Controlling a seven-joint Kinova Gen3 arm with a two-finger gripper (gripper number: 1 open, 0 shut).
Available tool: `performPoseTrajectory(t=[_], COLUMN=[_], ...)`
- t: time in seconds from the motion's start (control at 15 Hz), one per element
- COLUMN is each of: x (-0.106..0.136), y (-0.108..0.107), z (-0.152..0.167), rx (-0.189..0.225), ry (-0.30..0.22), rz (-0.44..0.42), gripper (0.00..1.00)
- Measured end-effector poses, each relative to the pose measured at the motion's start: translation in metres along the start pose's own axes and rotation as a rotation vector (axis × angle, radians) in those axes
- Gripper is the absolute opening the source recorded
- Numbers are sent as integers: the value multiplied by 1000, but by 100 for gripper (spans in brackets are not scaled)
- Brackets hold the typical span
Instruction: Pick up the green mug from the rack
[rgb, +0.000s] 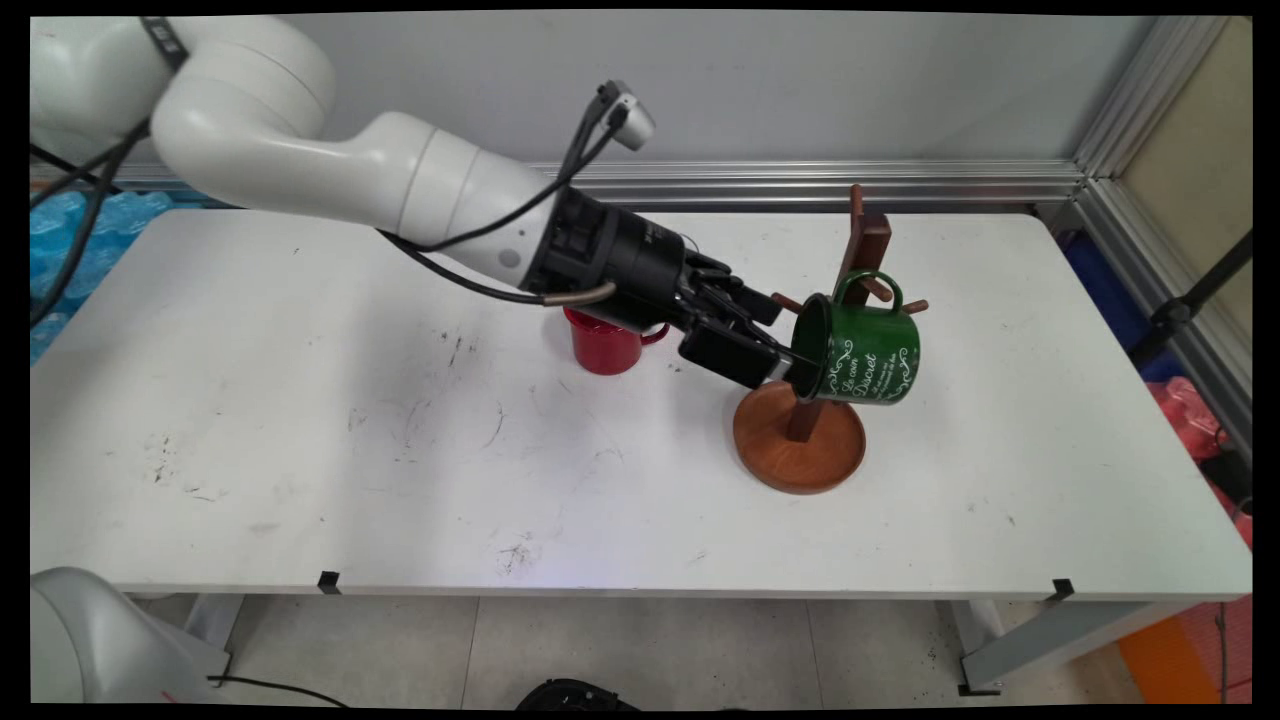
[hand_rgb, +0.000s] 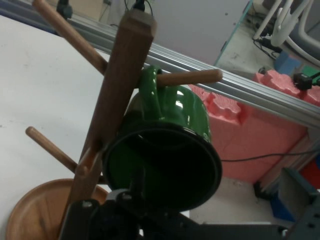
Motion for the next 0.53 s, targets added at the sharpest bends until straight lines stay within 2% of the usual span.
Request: performPoseTrajectory(t=[0.53], x=[-4], y=[-6], z=[23], rx=[-15], ry=[15], rz=[-9], gripper=[100])
